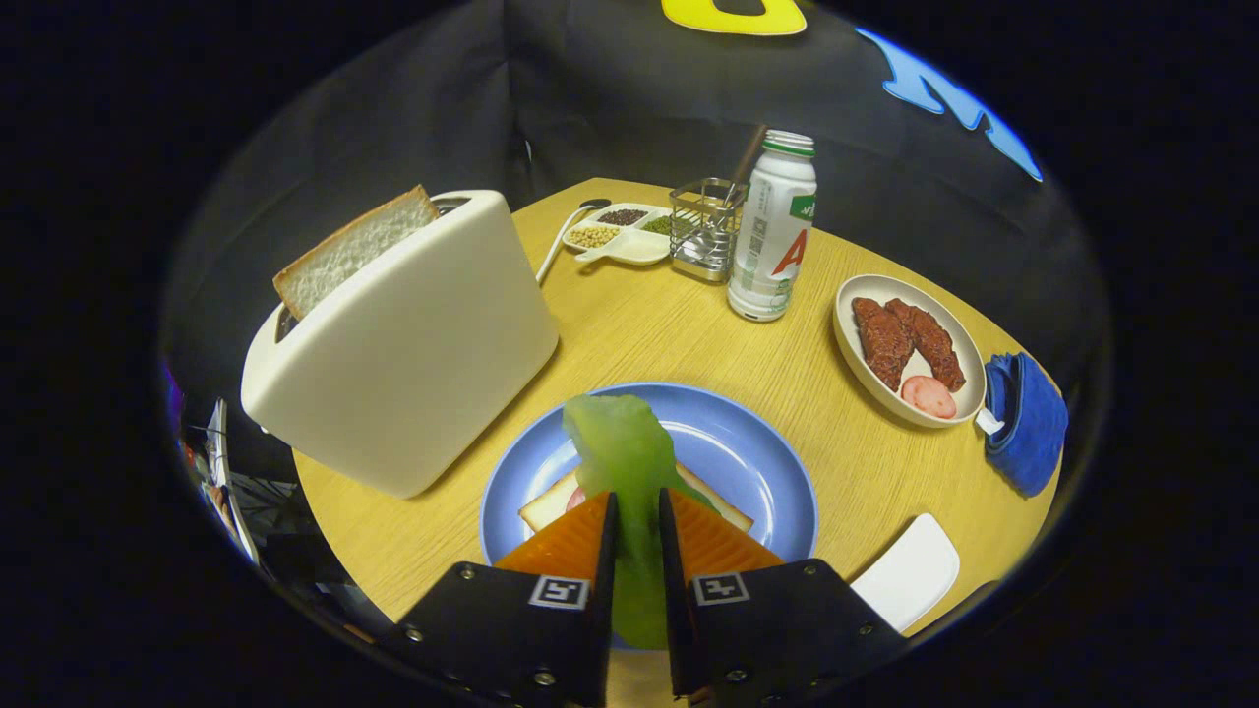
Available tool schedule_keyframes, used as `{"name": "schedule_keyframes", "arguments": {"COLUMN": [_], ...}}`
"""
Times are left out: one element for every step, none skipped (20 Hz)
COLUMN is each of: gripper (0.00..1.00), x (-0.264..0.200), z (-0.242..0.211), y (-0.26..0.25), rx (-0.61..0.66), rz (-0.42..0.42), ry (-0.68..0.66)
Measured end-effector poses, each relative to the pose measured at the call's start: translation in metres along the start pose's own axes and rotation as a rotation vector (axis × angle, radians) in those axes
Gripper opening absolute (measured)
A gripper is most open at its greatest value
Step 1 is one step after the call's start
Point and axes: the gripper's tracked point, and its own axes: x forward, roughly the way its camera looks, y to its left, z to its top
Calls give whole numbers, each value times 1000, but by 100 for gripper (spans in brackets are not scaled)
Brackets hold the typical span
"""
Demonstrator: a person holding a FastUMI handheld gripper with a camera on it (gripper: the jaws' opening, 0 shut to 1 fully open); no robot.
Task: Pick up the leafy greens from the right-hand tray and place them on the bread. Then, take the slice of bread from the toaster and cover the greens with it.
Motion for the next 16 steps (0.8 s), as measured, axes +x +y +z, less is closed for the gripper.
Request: {"name": "schedule_keyframes", "arguments": {"gripper": [29,29,32,34,40,44,45,48,56,57,57,57,57,57,57,57], "x": [0,-1,-2,-5,-8,-12,-16,-22,-27,-32,-38,-41,-47,-52,-57,-61], "z": [0,0,0,2,5,9,13,16,20,22,24,25,28,32,36,39], "y": [0,1,0,-4,-5,-6,-9,-10,-11,-14,-13,-9,-4,0,4,8], "rx": [3,9,8,8,7,9,15,18,18,18,14,16,21,25,22,26], "rz": [-3,-1,-6,-15,-16,-15,-17,-13,-17,-24,-25,-15,-10,-9,-18,-26], "ry": [2,4,4,-3,-17,-34,-50,-64,-79,-95,-109,-127,-153,-189,-232,-279]}}
